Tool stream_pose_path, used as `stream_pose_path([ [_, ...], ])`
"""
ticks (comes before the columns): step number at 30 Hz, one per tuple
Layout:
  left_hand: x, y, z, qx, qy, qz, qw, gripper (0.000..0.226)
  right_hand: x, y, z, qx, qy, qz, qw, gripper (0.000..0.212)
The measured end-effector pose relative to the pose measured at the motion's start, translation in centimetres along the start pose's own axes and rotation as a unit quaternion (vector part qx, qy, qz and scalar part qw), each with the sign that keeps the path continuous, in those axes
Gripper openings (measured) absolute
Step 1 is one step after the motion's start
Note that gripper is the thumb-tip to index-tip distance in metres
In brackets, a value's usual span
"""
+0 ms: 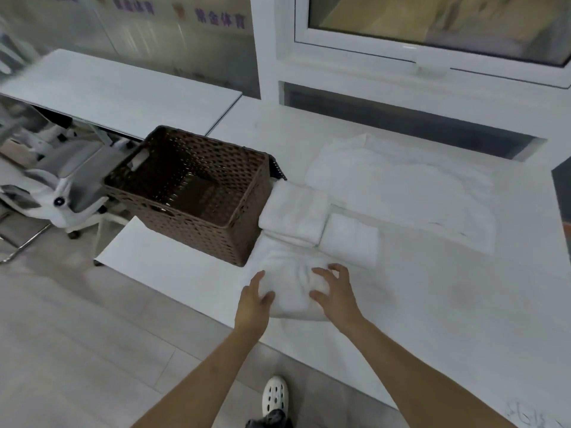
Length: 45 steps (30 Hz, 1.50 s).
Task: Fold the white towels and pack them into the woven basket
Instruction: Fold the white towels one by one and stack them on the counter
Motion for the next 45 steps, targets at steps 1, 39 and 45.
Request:
stream_pose_path([
  [1,-0.6,-0.6,0.1,0.001,-0.004,0.002,1.000,0.052,0.5,-0.4,0.3,0.001,-0.006,-0.004,1.000,0.051],
  [39,1.8,-5.7,-2.7,0.208,-0.452,0.047,0.866,0.062,0.7,0.3,-1.2,0.011,0.279,-0.024,0.960,0.057],
  [45,6.6,-3.9,-10.7,0.275,-0.437,0.072,0.854,0.060,-8.1,2.8,-2.4,0.027,0.279,-0.134,0.951,0.051],
])
Point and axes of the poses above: each hand's wrist, its own y-axis away from the middle knuckle, its own x-axis out of the palm, z = x × y, the point moved 7 cm from there along -y, towards the middle knuckle, and after that the axes turned 15 degrees about -y, right-handed, at the moved point
